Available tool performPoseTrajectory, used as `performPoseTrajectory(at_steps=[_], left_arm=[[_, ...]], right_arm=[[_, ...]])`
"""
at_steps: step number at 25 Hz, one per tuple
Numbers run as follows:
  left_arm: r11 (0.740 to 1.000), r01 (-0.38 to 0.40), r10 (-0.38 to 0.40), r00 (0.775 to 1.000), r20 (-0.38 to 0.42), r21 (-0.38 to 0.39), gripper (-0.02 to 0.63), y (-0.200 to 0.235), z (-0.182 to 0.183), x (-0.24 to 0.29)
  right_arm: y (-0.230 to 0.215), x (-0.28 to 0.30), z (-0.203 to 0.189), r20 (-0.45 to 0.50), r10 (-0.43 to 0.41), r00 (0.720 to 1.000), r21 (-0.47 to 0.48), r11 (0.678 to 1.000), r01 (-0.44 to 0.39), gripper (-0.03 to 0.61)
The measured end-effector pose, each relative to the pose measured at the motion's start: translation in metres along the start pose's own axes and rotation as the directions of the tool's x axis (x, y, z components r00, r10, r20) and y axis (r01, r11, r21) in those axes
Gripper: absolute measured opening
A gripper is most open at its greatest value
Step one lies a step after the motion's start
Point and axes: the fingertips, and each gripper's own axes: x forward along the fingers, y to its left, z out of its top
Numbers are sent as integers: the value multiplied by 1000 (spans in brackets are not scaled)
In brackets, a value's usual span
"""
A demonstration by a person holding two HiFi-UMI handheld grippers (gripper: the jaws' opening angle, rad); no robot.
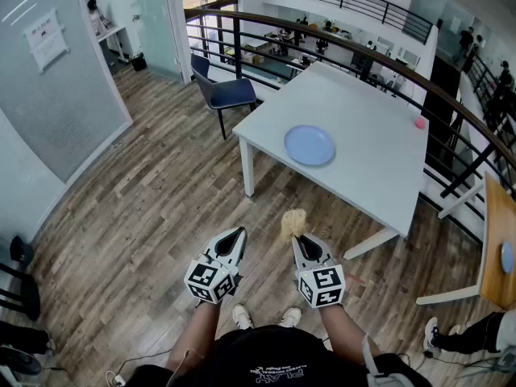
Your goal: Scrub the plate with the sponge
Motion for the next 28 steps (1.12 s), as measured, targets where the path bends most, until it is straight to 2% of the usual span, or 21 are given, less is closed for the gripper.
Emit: performPoseTrajectory(at_steps=[10,14,20,22,28], left_arm=[[1000,-4,4,1000,-14,-12,9,5,-9,-10],[1000,-3,3,1000,-10,-7,9,11,-6,-15],[998,4,-3,1000,6,-70,9,26,-6,-21],[996,6,-5,1000,14,-85,9,35,-2,-26],[999,3,-3,1000,6,-49,9,60,2,-44]], right_arm=[[10,1,-3,-2,9,1000,-18,1000,-9,43],[22,5,2,11,38,999,-12,999,-38,44],[40,13,-1,-20,77,997,-62,995,-78,44],[45,15,-2,-26,68,997,-66,995,-69,44],[65,24,-2,-21,30,999,-58,998,-31,44]])
